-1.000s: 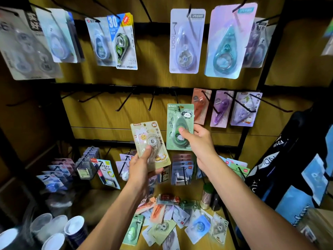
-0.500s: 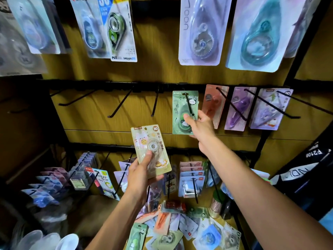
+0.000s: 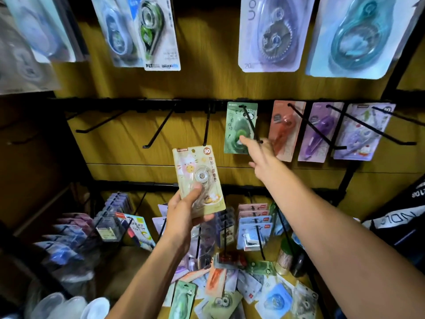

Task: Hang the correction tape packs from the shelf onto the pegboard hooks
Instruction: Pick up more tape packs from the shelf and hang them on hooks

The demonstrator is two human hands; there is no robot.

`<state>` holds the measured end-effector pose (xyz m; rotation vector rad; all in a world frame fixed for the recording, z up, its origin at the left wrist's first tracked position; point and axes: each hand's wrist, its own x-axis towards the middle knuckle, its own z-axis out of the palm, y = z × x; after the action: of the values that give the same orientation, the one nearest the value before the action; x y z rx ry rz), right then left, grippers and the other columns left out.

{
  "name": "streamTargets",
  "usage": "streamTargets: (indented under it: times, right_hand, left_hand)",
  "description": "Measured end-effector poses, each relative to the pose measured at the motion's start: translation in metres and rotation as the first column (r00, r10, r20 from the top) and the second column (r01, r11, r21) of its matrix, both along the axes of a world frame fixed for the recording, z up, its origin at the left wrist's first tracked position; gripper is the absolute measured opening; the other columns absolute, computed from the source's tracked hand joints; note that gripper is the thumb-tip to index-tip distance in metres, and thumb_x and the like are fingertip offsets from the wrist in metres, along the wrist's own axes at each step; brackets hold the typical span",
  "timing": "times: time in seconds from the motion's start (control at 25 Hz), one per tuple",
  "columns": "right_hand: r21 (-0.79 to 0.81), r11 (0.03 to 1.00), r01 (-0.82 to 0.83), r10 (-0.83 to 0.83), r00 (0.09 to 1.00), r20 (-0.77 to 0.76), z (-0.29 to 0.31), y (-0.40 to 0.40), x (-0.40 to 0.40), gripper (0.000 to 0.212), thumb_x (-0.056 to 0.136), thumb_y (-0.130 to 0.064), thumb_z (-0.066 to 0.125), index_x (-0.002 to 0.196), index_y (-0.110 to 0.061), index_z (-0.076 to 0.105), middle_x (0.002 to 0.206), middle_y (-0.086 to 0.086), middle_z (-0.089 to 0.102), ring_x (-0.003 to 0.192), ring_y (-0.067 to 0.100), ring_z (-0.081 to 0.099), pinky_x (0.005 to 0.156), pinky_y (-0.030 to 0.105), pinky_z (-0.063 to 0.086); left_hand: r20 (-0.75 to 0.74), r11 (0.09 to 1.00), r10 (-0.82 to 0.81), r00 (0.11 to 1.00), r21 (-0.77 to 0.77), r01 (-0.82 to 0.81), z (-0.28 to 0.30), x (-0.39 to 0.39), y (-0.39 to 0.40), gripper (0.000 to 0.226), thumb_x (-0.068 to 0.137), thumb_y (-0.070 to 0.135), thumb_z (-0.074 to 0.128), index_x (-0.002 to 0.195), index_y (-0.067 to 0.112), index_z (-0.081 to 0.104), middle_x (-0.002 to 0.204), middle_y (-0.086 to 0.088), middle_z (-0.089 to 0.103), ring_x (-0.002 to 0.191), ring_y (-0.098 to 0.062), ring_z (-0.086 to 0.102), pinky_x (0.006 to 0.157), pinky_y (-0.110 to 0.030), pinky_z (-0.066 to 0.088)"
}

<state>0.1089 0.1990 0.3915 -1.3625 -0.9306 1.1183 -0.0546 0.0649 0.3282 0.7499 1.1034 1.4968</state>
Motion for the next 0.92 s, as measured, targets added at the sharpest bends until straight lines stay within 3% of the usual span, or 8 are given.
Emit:
streamTargets:
  times: [0.08, 0.2, 0.28, 0.52, 0.6, 0.72, 0.84, 0.92]
  right_hand:
    - [0.007, 1.0, 0.01, -0.01, 0.997, 0.074, -0.005, -0.041, -0.001, 0.059, 0.087, -0.026, 0.068, 0.14, -0.017, 0.043, 0.137, -0.002, 0.047, 0.121, 0.021, 0.048, 0.105, 0.046, 0.042]
    - [0.105, 0.987, -0.119, 0.083, 0.953, 0.292, -0.018, -0.117, -0.006, 0.033, 0.088, -0.029, 0.067, 0.119, -0.024, 0.058, 0.117, -0.005, 0.063, 0.107, 0.017, 0.06, 0.089, 0.035, 0.048]
    - [0.113, 0.974, -0.196, 0.135, 0.904, 0.407, -0.026, -0.158, -0.005, 0.028, 0.084, -0.039, 0.07, 0.109, -0.029, 0.06, 0.11, -0.009, 0.064, 0.101, 0.016, 0.063, 0.085, 0.034, 0.05]
    - [0.154, 0.98, -0.128, 0.024, 0.84, 0.542, -0.033, -0.213, 0.035, 0.08, 0.071, -0.042, 0.08, 0.136, -0.031, 0.035, 0.131, -0.004, 0.05, 0.116, 0.018, 0.052, 0.092, 0.029, 0.042]
    - [0.204, 0.979, -0.024, -0.095, 0.827, 0.554, -0.034, -0.222, 0.058, 0.084, 0.069, -0.044, 0.08, 0.138, -0.032, 0.033, 0.136, -0.003, 0.05, 0.121, 0.021, 0.051, 0.096, 0.032, 0.043]
    - [0.251, 0.967, 0.051, -0.191, 0.797, 0.573, -0.031, -0.235, 0.095, 0.09, 0.066, -0.054, 0.077, 0.142, -0.034, 0.032, 0.139, -0.002, 0.048, 0.125, 0.022, 0.049, 0.1, 0.037, 0.043]
    - [0.27, 0.954, 0.131, -0.263, 0.799, 0.541, -0.024, -0.241, 0.128, 0.088, 0.066, -0.054, 0.076, 0.141, -0.037, 0.032, 0.139, -0.005, 0.046, 0.125, 0.021, 0.049, 0.101, 0.039, 0.043]
    - [0.299, 0.929, 0.217, -0.355, 0.75, 0.559, -0.016, -0.247, 0.154, 0.087, 0.068, -0.057, 0.072, 0.143, -0.038, 0.031, 0.14, -0.005, 0.044, 0.126, 0.021, 0.048, 0.101, 0.04, 0.043]
  left_hand:
    - [-0.018, 1.0, -0.02, 1.0, -0.013, 0.02, -0.001, 0.002, -0.01, 0.02, 0.09, 0.015, 0.063, 0.11, 0.014, 0.064, 0.095, -0.008, 0.075, 0.08, -0.027, 0.072, 0.054, -0.033, 0.058]
    - [-0.072, 0.996, -0.084, 0.994, -0.032, 0.082, -0.003, 0.013, -0.029, 0.02, 0.089, 0.007, 0.06, 0.107, 0.015, 0.065, 0.087, -0.006, 0.074, 0.081, -0.025, 0.07, 0.055, -0.032, 0.058]
    - [-0.124, 0.988, -0.155, 0.98, -0.035, 0.152, -0.004, 0.029, -0.043, 0.022, 0.089, 0.004, 0.06, 0.107, 0.015, 0.066, 0.083, -0.004, 0.074, 0.076, -0.019, 0.072, 0.057, -0.032, 0.058]
    - [-0.354, 0.921, -0.316, 0.88, 0.108, 0.374, -0.001, 0.098, -0.084, 0.035, 0.09, -0.012, 0.049, 0.101, 0.02, 0.062, 0.081, 0.005, 0.075, 0.073, -0.018, 0.068, 0.059, -0.032, 0.057]
    - [-0.444, 0.879, -0.333, 0.832, 0.174, 0.444, 0.001, 0.118, -0.086, 0.037, 0.089, -0.012, 0.053, 0.102, 0.021, 0.062, 0.088, 0.005, 0.075, 0.083, -0.02, 0.067, 0.069, -0.035, 0.057]
    - [-0.578, 0.81, -0.3, 0.759, 0.265, 0.522, 0.009, 0.153, -0.093, 0.046, 0.082, -0.018, 0.057, 0.106, 0.021, 0.063, 0.092, 0.015, 0.071, 0.086, -0.004, 0.066, 0.075, -0.016, 0.052]
    - [-0.619, 0.744, -0.349, 0.704, 0.275, 0.61, 0.023, 0.183, -0.103, 0.05, 0.08, -0.014, 0.064, 0.106, 0.027, 0.061, 0.104, 0.015, 0.067, 0.093, 0.011, 0.062, 0.08, -0.006, 0.046]
    - [-0.632, 0.73, -0.409, 0.658, 0.206, 0.652, 0.022, 0.192, -0.098, 0.042, 0.082, 0.003, 0.073, 0.111, 0.031, 0.06, 0.108, 0.004, 0.066, 0.095, 0.001, 0.061, 0.081, -0.01, 0.049]
